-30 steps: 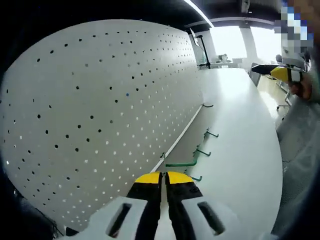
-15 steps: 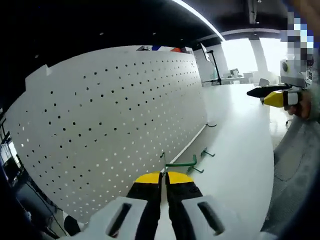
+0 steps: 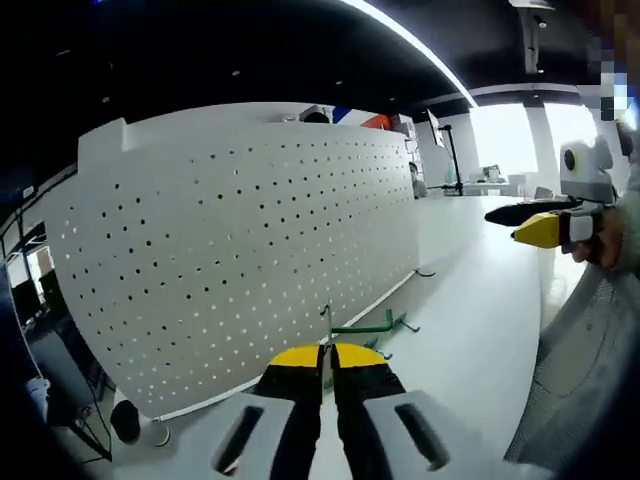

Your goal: Insert the hook assembly into the mounting plate slot until the hook locks in place.

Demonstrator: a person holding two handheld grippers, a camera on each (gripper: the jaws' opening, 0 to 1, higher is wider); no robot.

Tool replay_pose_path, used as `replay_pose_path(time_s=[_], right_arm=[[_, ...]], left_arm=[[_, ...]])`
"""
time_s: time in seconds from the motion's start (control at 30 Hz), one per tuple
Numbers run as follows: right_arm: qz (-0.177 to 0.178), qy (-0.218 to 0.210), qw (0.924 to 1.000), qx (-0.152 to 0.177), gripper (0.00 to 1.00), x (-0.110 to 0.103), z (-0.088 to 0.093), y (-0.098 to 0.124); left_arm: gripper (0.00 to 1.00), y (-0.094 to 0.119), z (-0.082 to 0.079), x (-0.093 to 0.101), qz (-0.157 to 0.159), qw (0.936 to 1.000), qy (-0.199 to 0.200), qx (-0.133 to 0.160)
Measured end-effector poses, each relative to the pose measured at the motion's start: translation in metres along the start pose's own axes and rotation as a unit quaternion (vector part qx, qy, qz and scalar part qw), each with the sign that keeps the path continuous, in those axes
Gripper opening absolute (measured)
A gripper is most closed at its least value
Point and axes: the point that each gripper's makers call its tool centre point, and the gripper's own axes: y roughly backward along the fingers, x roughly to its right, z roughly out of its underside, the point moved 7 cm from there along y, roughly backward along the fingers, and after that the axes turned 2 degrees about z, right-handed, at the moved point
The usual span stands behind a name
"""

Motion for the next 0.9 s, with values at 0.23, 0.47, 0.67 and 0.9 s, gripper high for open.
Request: replay_pose_path(time_s=[0.23,0.47,0.67,0.9], right_arm=[[-0.008,0.000,1.0000,-0.001,0.54,-0.003,0.000,0.000],[-0.013,0.003,0.9999,-0.002,0.54,-0.005,0.000,-0.001],[-0.015,0.004,0.9999,-0.005,0.53,-0.005,0.001,-0.001],[-0.016,0.010,0.9998,-0.008,0.53,-0.006,0.001,-0.001]], left_arm=[[0.03,0.010,-0.013,0.008,-0.017,0.9985,0.003,0.053],[0.03,0.022,-0.025,0.018,-0.032,0.9942,-0.009,0.103],[0.03,0.032,-0.037,0.024,-0.038,0.9889,-0.010,0.143],[0.03,0.036,-0.045,0.026,-0.045,0.9831,0.009,0.177]])
